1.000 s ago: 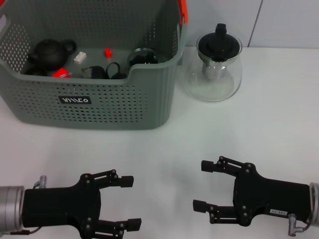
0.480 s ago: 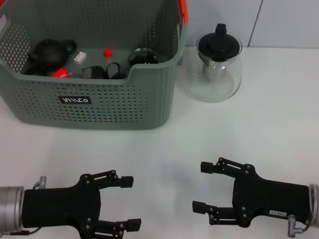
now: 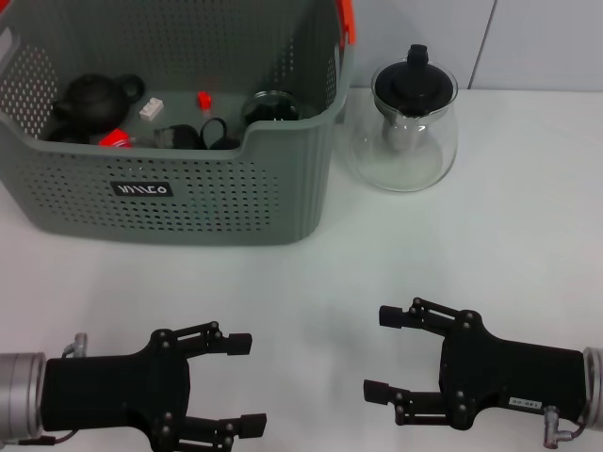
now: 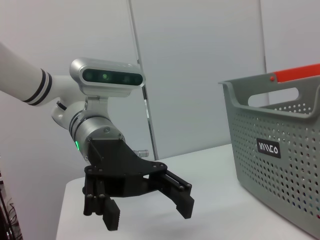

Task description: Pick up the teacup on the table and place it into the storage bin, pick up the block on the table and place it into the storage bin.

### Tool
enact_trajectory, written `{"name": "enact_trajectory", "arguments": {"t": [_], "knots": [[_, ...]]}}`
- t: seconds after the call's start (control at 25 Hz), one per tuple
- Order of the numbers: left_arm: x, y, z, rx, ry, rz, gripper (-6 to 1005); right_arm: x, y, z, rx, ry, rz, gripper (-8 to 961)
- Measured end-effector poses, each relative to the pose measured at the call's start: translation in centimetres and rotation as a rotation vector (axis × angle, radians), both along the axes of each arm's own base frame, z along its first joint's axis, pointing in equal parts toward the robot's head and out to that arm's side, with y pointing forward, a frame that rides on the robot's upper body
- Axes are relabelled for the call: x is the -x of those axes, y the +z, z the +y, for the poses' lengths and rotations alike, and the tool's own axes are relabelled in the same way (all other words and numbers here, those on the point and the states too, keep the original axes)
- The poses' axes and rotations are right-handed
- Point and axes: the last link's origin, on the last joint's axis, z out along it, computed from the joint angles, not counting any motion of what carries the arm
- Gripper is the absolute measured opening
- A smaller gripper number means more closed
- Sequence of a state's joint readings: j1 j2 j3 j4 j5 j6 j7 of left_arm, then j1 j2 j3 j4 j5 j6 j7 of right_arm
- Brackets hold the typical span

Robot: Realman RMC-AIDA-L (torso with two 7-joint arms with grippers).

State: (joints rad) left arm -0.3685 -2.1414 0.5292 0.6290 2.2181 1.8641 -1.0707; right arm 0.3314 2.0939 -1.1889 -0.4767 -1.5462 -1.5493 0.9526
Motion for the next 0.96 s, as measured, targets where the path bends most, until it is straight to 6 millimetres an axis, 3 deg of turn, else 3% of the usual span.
{"name": "enact_trajectory", "arguments": {"t": [0.68, 0.8, 0.96], "knots": [[0.1, 0.2, -0.1, 0.011, -0.004, 0.006, 917, -0.2, 0.5, 0.0, -0.002, 0.005, 0.003, 912], [0.8, 1.8, -0.5, -0.027, 0.024, -0.009, 917, -1.0, 2.6, -0.3, -0.036, -0.008, 0.042, 912], [2.2, 6.2, -0.7, -0.239, 0.097, -0.105, 917, -2.6, 7.5, -0.3, -0.245, -0.100, 0.185, 912]]}}
